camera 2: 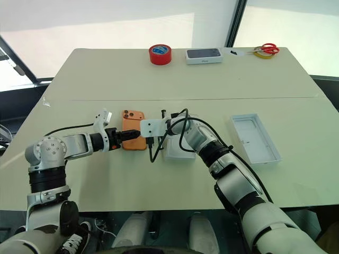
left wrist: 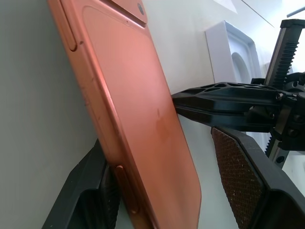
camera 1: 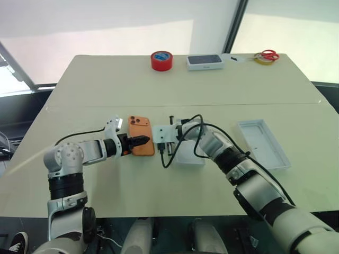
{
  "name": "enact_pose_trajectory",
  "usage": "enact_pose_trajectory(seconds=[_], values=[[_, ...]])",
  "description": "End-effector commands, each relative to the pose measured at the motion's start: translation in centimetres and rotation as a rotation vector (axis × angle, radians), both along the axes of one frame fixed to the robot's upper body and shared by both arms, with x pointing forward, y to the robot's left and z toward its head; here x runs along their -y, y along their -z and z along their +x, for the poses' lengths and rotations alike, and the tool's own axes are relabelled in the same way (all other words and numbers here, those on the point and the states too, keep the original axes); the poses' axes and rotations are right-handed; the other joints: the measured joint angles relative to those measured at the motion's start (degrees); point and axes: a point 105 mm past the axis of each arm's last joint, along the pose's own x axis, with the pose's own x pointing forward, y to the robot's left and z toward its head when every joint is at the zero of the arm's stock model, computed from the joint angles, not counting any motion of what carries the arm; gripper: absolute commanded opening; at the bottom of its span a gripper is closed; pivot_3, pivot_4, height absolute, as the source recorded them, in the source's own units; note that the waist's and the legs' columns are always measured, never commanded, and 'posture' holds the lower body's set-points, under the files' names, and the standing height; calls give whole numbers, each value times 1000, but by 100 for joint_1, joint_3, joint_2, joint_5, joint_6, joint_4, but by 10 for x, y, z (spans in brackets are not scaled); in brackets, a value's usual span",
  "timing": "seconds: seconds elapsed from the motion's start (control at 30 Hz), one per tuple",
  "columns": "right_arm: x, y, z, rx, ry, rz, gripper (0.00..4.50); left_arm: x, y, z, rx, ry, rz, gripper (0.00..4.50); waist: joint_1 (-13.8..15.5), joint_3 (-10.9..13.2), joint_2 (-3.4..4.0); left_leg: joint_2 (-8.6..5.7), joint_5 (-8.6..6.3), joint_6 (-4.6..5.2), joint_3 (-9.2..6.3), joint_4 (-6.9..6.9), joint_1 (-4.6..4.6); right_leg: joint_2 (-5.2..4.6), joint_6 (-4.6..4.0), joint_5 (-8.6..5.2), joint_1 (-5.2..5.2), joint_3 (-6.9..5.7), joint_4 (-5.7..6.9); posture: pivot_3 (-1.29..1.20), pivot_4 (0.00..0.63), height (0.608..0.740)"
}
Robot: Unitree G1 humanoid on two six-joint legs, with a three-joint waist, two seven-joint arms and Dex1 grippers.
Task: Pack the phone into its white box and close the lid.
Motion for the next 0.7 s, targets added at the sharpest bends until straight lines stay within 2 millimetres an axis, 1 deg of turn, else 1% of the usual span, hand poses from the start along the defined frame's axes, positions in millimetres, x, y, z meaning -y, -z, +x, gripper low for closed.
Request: enact_pose_trajectory(seconds=[0.03,0.17,0.3,0.37,0.43,0.7], values=[[-9,-4,-5,15,-36,13,43,4,13,-6,-55,21,-15,2905,-7,0,0,0,0,0,0,0,0,0,0,0,-1,0,0,0,150,738],[-5,-4,-3,27,-25,9,43,-5,14,-10,-60,7,-64,2905,-34,1,-1,1,0,-1,0,-4,-1,0,0,0,-6,2,0,0,150,738],[-5,-4,-3,32,-25,8,43,-9,16,-9,-60,-23,-90,2905,-33,1,-2,3,1,-2,0,-11,-2,0,0,0,-11,4,-2,0,150,738],[-7,-4,-3,33,-27,11,0,-10,18,-7,-66,-43,-98,2372,-34,1,-2,3,1,-2,0,-11,-2,1,0,0,-11,5,-2,0,150,738],[-8,-4,-3,34,-29,13,0,-11,19,-6,-68,-46,-95,1608,-33,1,-2,3,1,-2,0,-11,-2,1,0,0,-11,6,-2,0,150,738],[-5,-2,-3,34,-24,9,0,-13,25,-7,-94,-58,-123,1608,-27,2,-3,3,1,-3,-1,-11,-3,0,-1,-1,-12,8,-3,0,150,738]])
